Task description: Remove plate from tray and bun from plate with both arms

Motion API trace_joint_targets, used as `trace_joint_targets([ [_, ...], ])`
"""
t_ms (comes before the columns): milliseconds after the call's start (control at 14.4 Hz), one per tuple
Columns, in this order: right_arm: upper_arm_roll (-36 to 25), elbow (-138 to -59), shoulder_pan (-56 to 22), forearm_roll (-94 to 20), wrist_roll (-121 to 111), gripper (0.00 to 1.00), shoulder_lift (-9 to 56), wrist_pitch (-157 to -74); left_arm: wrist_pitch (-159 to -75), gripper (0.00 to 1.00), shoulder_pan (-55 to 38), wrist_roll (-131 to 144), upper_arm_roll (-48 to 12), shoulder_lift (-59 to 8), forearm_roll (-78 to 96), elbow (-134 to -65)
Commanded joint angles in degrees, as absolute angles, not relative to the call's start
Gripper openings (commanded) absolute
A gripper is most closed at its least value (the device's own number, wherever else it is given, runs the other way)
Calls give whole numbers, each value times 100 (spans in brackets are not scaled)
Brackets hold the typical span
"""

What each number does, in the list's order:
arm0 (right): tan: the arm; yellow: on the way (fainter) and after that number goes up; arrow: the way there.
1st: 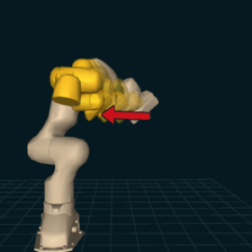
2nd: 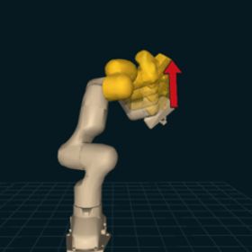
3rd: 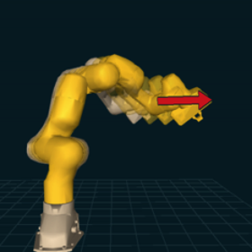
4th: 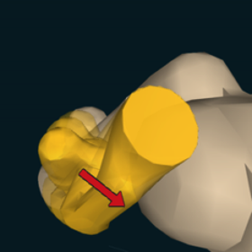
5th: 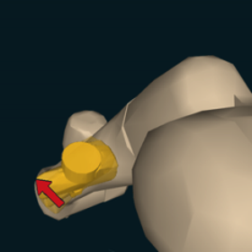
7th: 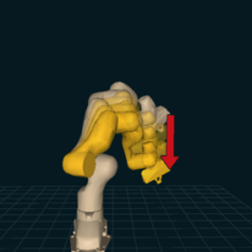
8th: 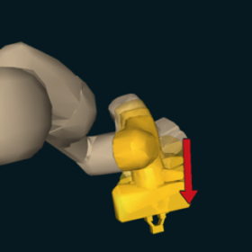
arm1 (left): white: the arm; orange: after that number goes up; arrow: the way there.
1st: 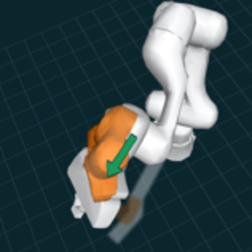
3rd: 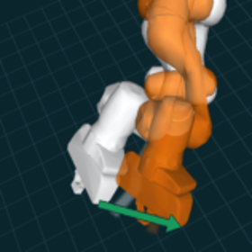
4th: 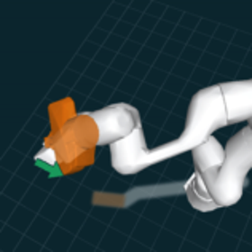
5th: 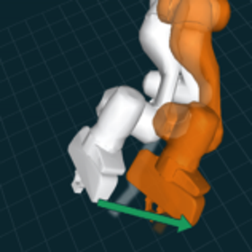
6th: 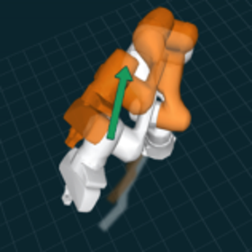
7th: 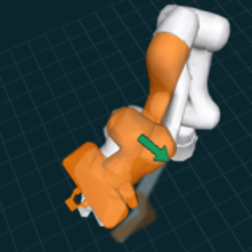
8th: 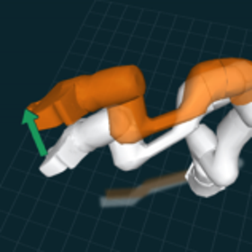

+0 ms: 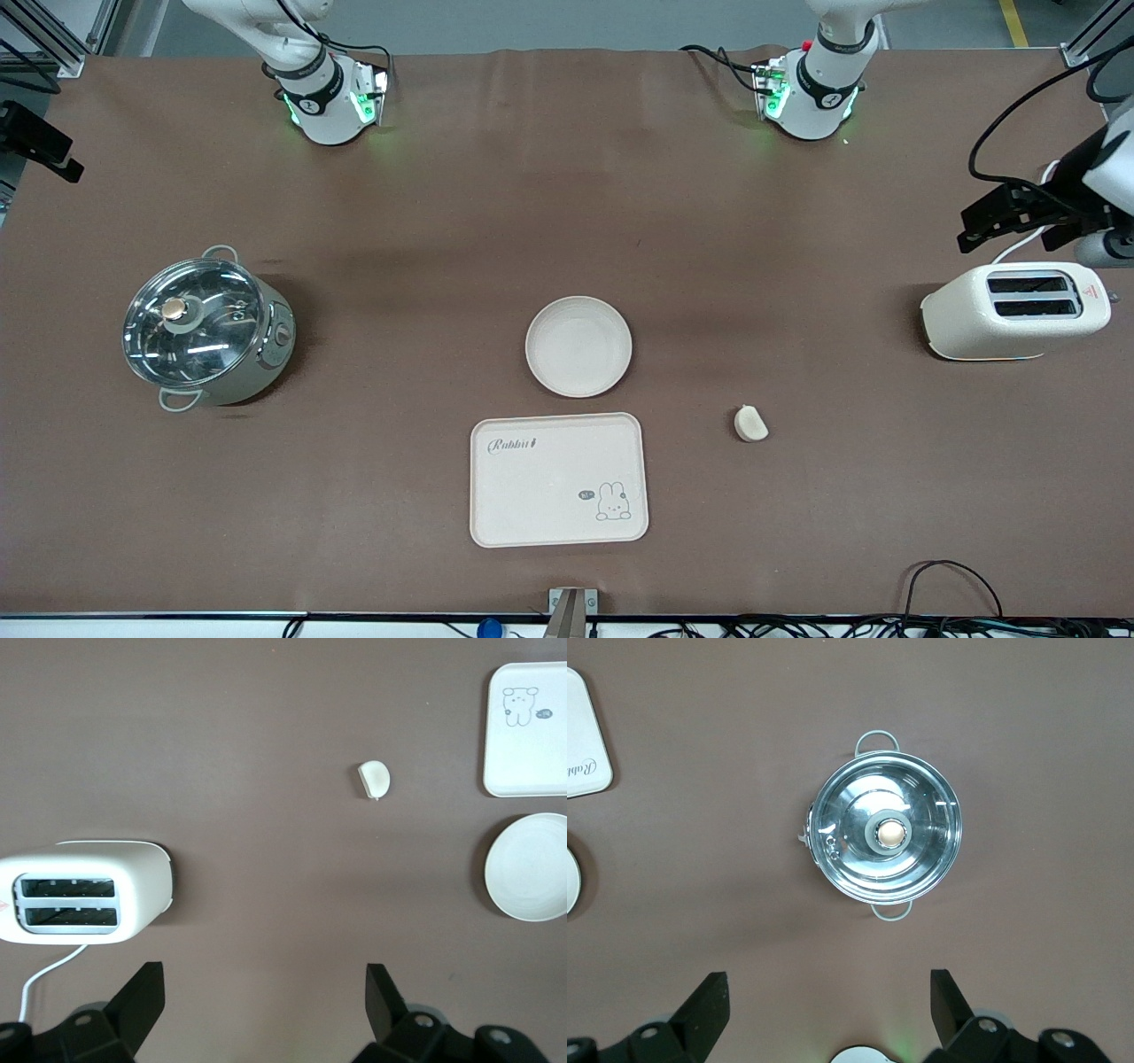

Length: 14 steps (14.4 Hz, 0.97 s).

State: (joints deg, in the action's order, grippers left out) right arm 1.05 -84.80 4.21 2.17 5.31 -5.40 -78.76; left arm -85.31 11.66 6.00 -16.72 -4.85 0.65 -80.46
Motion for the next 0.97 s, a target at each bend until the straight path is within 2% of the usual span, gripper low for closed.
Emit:
trace_joint_targets([
  [0,141,-8490,519,88,510,100,-563,-7831,-8735,100,969,492,-1347,104,237,-8725],
  [208,141,-8490,519,88,501,100,-554,-7840,-8990,100,-32,483,-311,509,176,-9288],
  [346,141,-8490,519,79,501,100,-554,-7831,-9131,100,-411,440,60,668,150,-9527],
  [554,141,-8490,519,88,466,100,-545,-7840,-9062,100,-572,404,141,660,-193,-9484],
  [900,149,-8490,510,79,448,100,-545,-7857,-9053,100,-589,483,123,299,-167,-8869],
])
